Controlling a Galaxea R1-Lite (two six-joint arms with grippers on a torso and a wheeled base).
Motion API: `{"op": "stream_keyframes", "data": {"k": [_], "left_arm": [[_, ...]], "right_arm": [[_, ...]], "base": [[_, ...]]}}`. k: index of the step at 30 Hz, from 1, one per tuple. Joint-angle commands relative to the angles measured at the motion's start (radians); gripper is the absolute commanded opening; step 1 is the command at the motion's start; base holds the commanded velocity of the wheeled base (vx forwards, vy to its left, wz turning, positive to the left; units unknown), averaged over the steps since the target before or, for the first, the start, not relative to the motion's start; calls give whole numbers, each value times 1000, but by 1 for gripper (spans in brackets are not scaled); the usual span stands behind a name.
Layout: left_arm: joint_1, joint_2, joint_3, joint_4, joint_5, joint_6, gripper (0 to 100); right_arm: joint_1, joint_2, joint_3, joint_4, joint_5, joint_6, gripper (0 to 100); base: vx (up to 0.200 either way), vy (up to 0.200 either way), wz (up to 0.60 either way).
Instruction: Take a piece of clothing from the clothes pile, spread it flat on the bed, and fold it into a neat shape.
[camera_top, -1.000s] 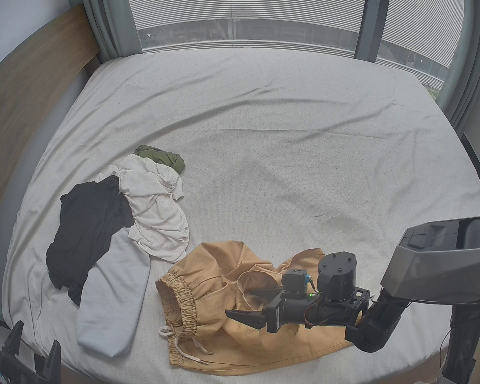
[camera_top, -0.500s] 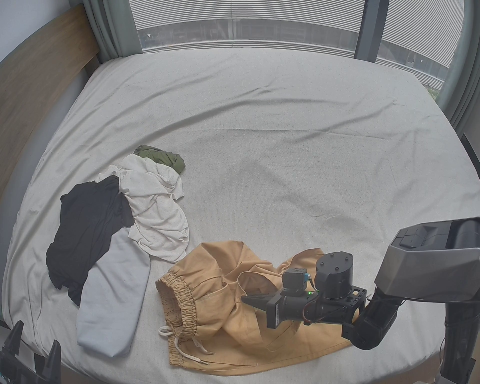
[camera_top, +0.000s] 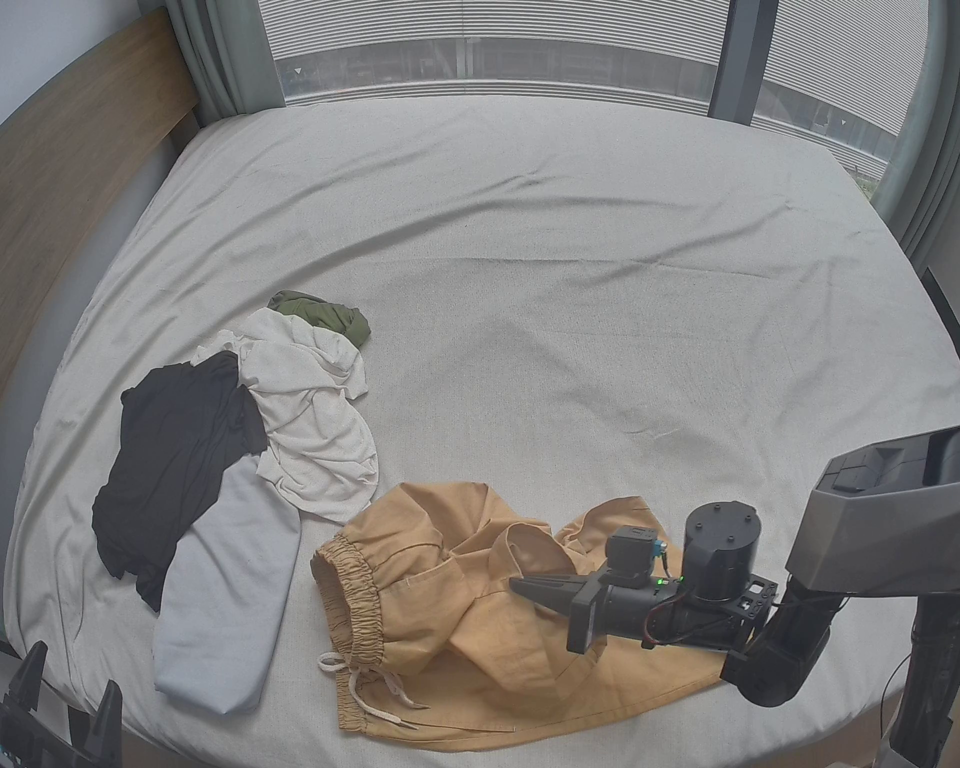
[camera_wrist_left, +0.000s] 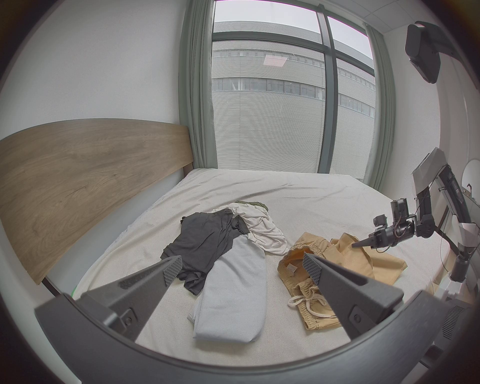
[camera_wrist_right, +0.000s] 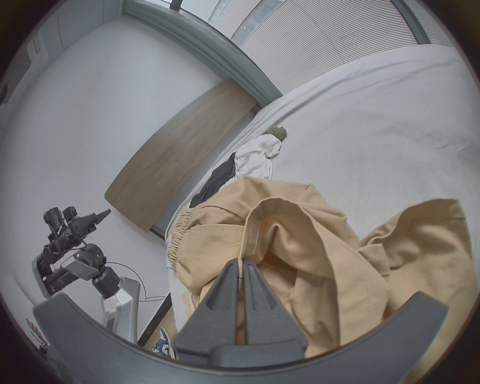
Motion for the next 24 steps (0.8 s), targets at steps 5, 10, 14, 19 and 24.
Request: {"op": "stream_keyframes", "data": {"k": [5, 10, 14, 19, 24], "left_arm": [[1, -15, 18, -1, 0, -1, 100], [1, -15, 18, -1, 0, -1, 100], [1, -15, 18, -1, 0, 1, 100], [1, -15, 18, -1, 0, 2, 100], [1, -15, 18, -1, -1, 2, 100]], "right_arm": [[-90, -113, 124, -23, 53, 27, 0], [-171, -143, 170, -25, 106, 34, 0], [-225, -180, 181, -23, 152, 49, 0], [-292, -188, 213, -23, 227, 80, 0], [-346, -159, 255, -23, 297, 80, 0]], "base": [[0, 0, 0], [0, 0, 0], [0, 0, 0], [0, 0, 0], [0, 0, 0]]}}
